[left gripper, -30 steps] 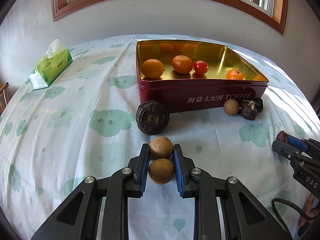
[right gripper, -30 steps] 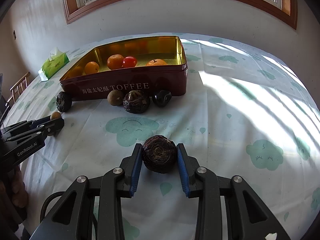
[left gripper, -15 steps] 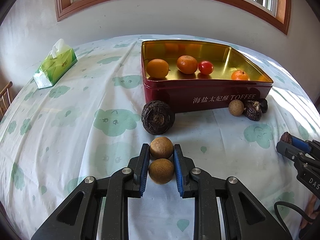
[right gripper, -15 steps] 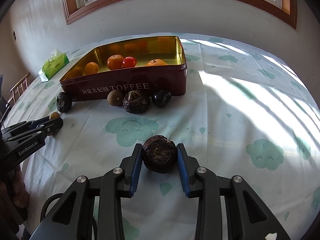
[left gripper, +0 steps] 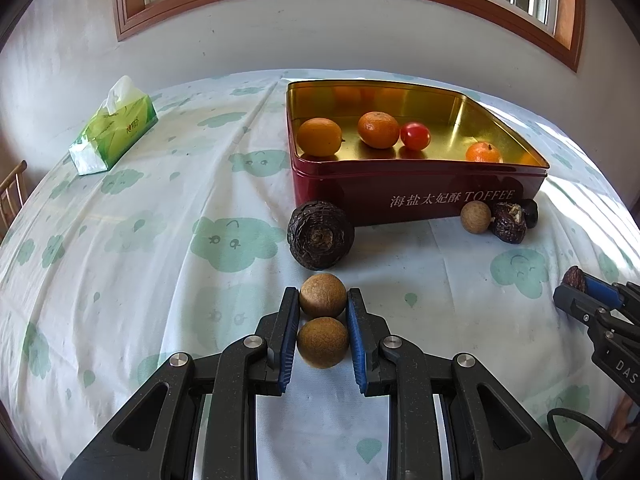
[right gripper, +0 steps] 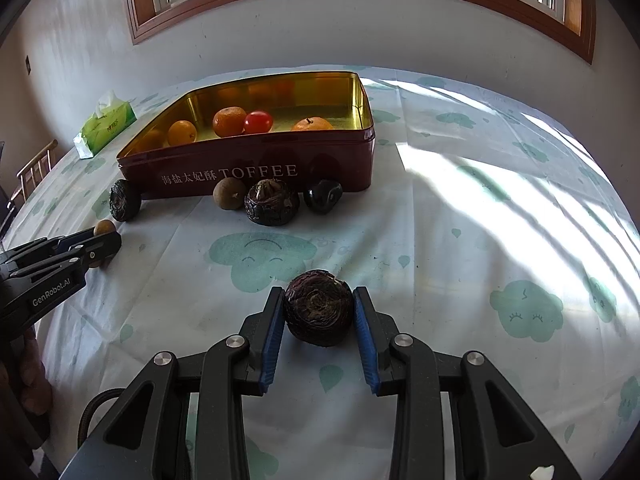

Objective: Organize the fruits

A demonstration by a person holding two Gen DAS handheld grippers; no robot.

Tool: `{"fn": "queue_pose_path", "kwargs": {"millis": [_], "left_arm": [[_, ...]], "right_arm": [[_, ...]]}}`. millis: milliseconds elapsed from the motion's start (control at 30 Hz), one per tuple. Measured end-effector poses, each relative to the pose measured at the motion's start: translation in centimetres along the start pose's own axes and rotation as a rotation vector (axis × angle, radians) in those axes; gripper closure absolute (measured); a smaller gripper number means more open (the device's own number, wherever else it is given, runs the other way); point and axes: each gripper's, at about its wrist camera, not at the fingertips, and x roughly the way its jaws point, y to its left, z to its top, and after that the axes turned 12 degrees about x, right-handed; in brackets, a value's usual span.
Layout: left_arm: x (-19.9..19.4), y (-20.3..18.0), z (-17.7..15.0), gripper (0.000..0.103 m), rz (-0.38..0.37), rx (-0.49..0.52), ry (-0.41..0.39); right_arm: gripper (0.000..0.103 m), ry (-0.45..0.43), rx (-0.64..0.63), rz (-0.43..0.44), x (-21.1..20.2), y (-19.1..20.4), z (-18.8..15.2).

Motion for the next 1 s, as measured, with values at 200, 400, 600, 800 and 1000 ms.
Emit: {"fn": "queue_pose_path", "kwargs": {"millis": [200, 400, 600, 800, 1000], "left_arm": [[0.00, 0.03, -0.02, 0.078, 0.000, 0.000, 0.000], [0.00, 0.21, -0.08, 0.078, 0.001, -0.007, -0.001], [-0.03, 0.49, -0.12, 0.078, 0.010, -0.015, -0.001], [-0.28, 0.62, -0.24, 0.078, 0.022, -0.028, -0.008], [-0.40, 0.64, -0.28, 0.078, 0.032, -0.038, -0.013]], "right_arm": [[0.072, 0.000, 0.003, 0.002, -0.04, -0.13, 0.07], [0.072, 0.000, 0.014, 0.012, -0.12, -0.34, 0.12], [0.072, -0.002, 0.030, 0.026, -0.22, -0.62, 0.16], [0.072, -0.009, 0.026, 0.028, -0.33, -0.54, 0.14], [0.072, -0.016, 0.021, 0.031, -0.49, -0.41, 0.09]]}}
